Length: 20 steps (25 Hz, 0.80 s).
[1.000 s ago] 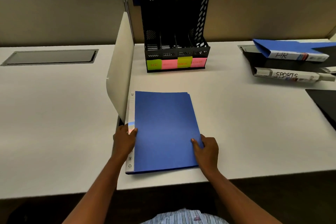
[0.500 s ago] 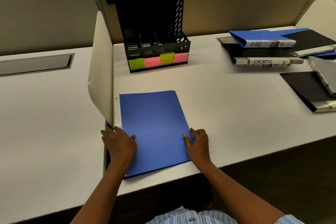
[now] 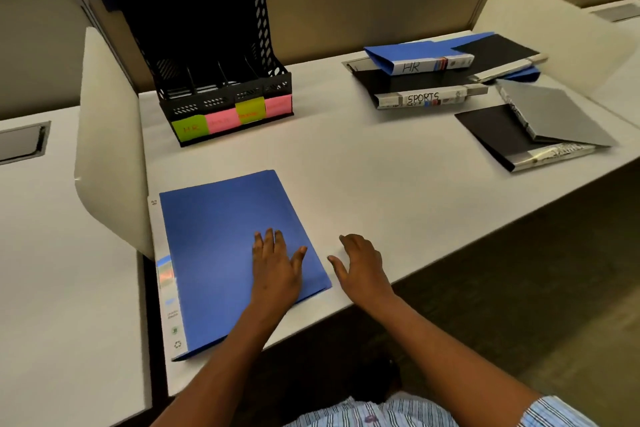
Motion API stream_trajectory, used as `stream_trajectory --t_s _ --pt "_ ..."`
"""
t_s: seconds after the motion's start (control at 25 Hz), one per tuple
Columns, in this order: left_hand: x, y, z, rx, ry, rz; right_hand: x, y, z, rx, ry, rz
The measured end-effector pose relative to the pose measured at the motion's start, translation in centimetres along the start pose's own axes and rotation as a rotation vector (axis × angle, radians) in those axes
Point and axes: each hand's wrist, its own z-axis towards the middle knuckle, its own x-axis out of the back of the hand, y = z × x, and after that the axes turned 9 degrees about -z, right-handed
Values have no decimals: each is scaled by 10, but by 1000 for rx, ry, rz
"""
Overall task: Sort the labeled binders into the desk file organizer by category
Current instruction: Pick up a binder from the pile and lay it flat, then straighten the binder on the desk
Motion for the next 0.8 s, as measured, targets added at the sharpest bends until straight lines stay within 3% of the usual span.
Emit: stream_trajectory --t_s 0.24,0.56,0.8 --pt "-51 59 -1 -95 -109 -30 35 57 6 17 8 -44" --pt "-145 192 8 -52 -150 -126 101 193 26 50 -15 -29" --pt "-195 256 16 -38 -150 -150 143 257 47 57 -26 31"
